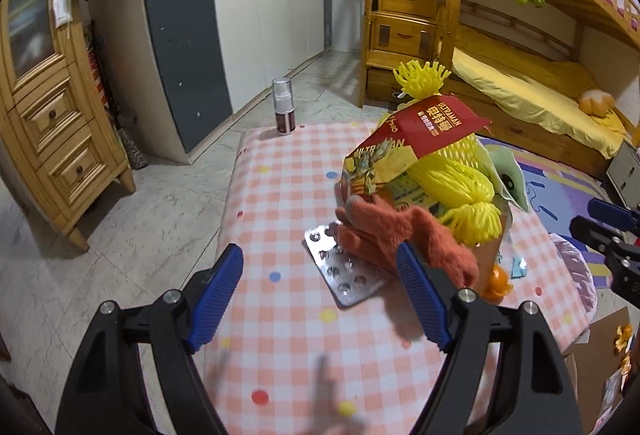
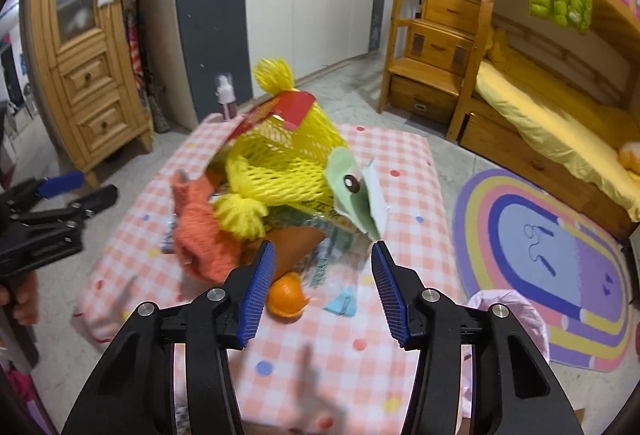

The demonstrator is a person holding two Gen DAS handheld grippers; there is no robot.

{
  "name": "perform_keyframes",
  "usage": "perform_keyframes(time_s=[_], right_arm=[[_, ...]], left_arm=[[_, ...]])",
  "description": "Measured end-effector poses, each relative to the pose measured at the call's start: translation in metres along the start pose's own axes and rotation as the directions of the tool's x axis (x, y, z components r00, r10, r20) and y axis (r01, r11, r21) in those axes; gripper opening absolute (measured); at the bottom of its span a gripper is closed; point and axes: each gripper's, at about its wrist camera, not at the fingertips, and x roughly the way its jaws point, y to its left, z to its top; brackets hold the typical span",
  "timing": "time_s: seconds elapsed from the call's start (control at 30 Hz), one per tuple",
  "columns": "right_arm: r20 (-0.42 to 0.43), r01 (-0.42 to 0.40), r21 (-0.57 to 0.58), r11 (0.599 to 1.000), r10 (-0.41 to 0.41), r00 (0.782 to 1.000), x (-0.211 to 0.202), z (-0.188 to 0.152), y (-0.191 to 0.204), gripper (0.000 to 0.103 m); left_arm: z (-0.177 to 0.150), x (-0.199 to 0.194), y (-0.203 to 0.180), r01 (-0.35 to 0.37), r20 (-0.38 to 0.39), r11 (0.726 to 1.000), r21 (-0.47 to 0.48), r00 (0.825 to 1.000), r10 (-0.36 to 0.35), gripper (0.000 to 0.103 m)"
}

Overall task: Collect trash
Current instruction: 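Move both open tools back over the table items, then grasp the red Ultraman card box with left tool while right tool grasps the white tissue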

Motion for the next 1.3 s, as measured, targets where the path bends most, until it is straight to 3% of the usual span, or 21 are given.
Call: perform_keyframes(time_s=[0.3,0.6,0.7,0.77,0.83,1.1,1.3], right_arm=[[-0.056,0.049,-0.039,0.998,-0.051,0.997,0.054,0.001,-0.021,0.052],[-0.101,0.059,-0.114,0.992,-0.071,0.992,0.109,0.014,-0.022,0.052],[-0.096,0.079,-0.131,0.988,-0.092,0.991,0.116,0.017,-0.022,0.046],[-0.088,0.075,-0.138,0.988,-0.087,0.992,0.113,0.017,-0.021,0.018],[-0.066,0.077,-0.127,0.989,-0.086,0.994,0.106,0.018,-0.025,0.008],[0.019,0.081,0.004,0.997,-0.081,0.996,0.049,0.016,-0.052,0.004],[0.062,0.057,0.071,0.996,-0.062,0.996,0.021,0.012,-0.061,0.004]], left_arm=[[0.015,0.032,-0.018,0.067,0.002,0.997,0.027,0.998,-0.067,0.077],[0.024,0.05,-0.025,0.068,-0.013,0.997,0.024,0.998,-0.068,0.077],[0.023,0.05,-0.024,0.063,-0.014,0.998,0.026,0.998,-0.063,0.077],[0.021,0.049,-0.023,0.062,-0.015,0.998,0.023,0.998,-0.062,0.077],[0.021,0.049,-0.022,0.062,-0.015,0.998,0.02,0.998,-0.062,0.077],[0.021,0.042,-0.024,0.075,0.0,0.997,0.019,0.997,-0.075,0.077],[0.026,0.044,-0.037,0.086,-0.001,0.996,0.036,0.996,-0.086,0.068]])
